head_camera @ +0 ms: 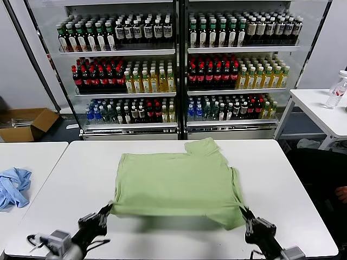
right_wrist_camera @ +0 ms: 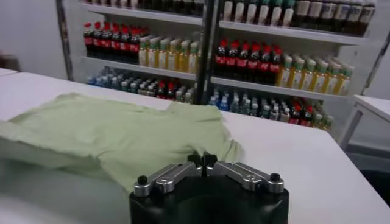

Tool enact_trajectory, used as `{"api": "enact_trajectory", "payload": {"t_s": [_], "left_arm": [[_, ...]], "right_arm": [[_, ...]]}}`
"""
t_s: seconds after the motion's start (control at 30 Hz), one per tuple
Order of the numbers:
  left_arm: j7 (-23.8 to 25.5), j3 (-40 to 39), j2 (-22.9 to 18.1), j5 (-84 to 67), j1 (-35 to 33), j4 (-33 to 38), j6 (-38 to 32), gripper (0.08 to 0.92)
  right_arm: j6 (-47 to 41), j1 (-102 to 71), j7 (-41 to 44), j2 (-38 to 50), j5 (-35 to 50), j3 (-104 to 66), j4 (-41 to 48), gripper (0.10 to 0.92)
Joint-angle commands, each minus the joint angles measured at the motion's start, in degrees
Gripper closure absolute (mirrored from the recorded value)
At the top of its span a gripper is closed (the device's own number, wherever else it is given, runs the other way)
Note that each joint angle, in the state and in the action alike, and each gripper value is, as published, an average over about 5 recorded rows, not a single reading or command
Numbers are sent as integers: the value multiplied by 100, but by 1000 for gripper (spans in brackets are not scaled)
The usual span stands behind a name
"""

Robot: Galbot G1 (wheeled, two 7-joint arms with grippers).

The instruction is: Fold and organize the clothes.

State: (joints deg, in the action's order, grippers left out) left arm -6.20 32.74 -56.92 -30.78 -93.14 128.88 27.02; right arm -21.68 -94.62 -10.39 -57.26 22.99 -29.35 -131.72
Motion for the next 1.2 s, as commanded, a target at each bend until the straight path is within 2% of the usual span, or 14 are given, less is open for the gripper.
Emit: {"api": "enact_trajectory", "payload": {"t_s": [0.03,0.23,0.57,0.77,0.97,1.1,1.2], "left_arm": [[179,-1095,-387,-49,2471,-1779,-137,916],[227,-1225,-447,89,2930,-2570,-132,916],[518,-1290,-498,835,2942,-2957,-190,903],[423,-1234,-525,969,2836,-2907,-171,753],[170,-757,-103,387,2061,-1930,2,580],[-71,-557,68,-320,1384,-1342,466,468],[-118,-600,27,-282,1188,-1327,591,381]], "right_arm": [[-301,2155,-24,-91,250,775,1315,913],[-293,2284,18,-286,90,1152,1735,913],[-264,2250,26,-678,-446,1516,2234,897],[-260,1823,37,-529,-448,1160,1602,747],[-308,723,-46,-179,-307,575,741,573],[-347,644,-244,-336,-292,640,1026,452],[-364,873,-356,-494,-187,769,1370,374]]}}
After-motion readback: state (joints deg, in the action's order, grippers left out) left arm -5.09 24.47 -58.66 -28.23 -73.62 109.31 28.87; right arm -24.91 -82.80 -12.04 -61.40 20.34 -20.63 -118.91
